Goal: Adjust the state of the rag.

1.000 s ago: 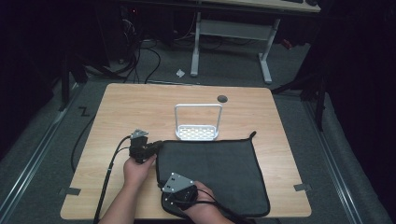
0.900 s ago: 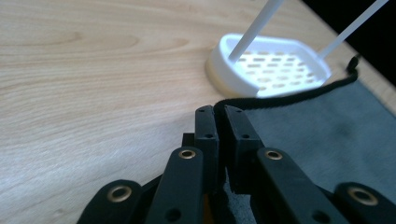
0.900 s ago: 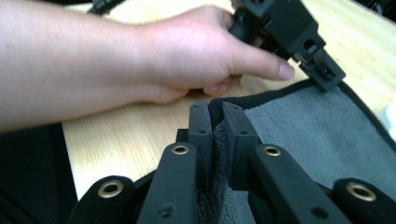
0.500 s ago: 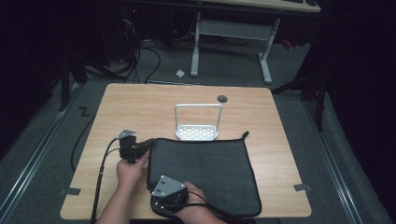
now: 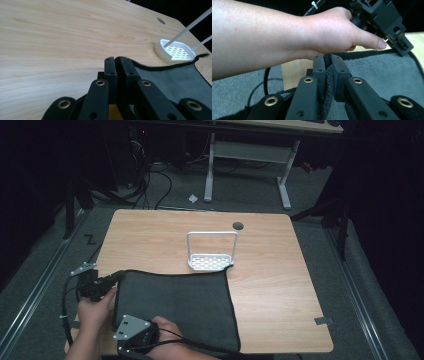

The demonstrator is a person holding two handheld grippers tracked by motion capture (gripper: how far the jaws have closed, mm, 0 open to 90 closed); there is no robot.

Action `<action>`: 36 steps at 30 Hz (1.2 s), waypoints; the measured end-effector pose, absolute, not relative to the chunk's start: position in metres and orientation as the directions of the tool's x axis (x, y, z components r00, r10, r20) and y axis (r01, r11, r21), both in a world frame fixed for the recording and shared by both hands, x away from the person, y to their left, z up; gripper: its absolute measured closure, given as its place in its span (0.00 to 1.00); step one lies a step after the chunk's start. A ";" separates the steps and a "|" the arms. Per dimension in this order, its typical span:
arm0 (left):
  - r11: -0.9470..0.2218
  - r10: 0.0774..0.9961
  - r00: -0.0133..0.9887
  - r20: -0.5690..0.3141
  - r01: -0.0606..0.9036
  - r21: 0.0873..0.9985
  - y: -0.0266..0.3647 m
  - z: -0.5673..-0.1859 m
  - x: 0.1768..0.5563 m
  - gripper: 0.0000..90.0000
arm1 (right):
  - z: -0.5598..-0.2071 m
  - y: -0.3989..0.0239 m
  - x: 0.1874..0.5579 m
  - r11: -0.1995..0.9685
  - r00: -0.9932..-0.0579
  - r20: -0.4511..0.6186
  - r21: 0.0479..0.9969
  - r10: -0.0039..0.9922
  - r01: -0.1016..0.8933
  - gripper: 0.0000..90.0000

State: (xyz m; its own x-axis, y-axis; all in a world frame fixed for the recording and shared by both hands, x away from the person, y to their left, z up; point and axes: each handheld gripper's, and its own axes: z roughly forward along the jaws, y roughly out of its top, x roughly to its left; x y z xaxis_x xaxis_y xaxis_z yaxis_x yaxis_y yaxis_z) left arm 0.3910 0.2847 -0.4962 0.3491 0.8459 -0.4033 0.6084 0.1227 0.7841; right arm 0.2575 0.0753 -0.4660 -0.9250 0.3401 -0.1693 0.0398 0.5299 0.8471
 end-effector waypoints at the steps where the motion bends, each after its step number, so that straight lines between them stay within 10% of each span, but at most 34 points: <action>1: 0.123 0.846 0.349 -0.403 0.608 0.784 0.285 -0.496 0.391 0.94 | -0.466 0.075 0.258 0.530 -0.925 -0.169 0.847 0.340 0.040 0.93; 36: 0.011 0.828 0.437 -0.352 0.616 0.788 0.111 -0.507 0.420 0.94 | -0.489 -0.102 0.255 0.505 -0.799 -0.168 0.842 0.577 0.188 0.93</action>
